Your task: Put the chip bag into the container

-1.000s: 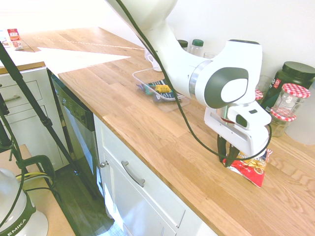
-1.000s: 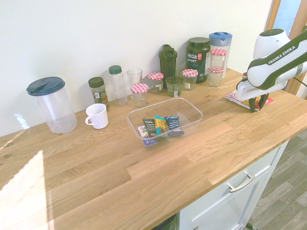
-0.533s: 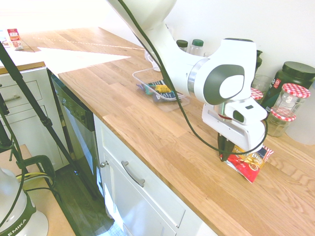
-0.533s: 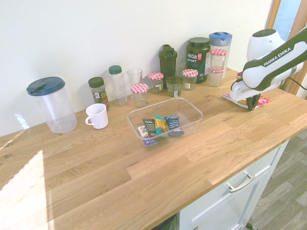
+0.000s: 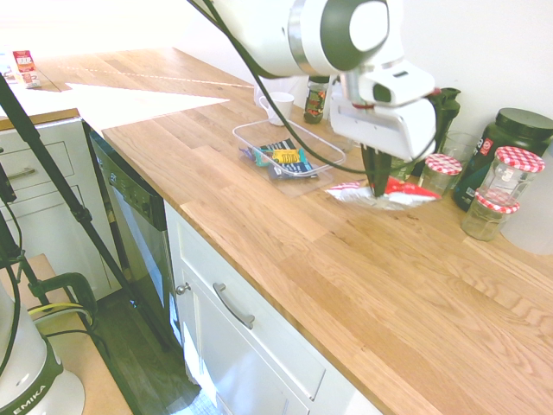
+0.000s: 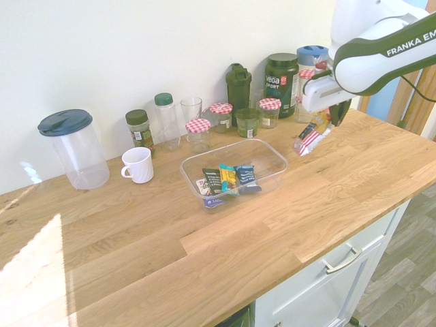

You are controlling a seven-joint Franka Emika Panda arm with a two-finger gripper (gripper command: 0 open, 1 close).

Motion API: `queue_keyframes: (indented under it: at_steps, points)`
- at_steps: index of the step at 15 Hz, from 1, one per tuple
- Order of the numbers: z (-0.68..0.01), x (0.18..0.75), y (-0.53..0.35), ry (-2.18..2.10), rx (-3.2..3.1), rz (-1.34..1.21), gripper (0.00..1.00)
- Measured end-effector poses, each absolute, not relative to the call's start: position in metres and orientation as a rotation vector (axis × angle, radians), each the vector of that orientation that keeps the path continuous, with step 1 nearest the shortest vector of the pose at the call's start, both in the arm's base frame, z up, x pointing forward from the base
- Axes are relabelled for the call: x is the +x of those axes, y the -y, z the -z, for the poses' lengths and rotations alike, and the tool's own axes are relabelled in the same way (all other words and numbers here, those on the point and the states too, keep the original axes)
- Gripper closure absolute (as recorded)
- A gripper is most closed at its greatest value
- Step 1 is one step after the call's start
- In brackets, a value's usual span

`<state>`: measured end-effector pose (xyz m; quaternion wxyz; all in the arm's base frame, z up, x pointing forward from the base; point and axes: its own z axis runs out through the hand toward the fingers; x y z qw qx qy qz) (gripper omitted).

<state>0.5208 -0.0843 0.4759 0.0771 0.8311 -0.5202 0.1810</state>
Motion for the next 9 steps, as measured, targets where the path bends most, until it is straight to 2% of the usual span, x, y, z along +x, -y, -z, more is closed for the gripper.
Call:
queue_keyframes:
  at_steps: [6, 9]
  points:
    - [-0.543, 0.506, -0.041, 1.522, 2.474, -0.676, 1.0]
    - [-0.547, 0.505, -0.112, 1.475, 2.485, -0.699, 1.0]
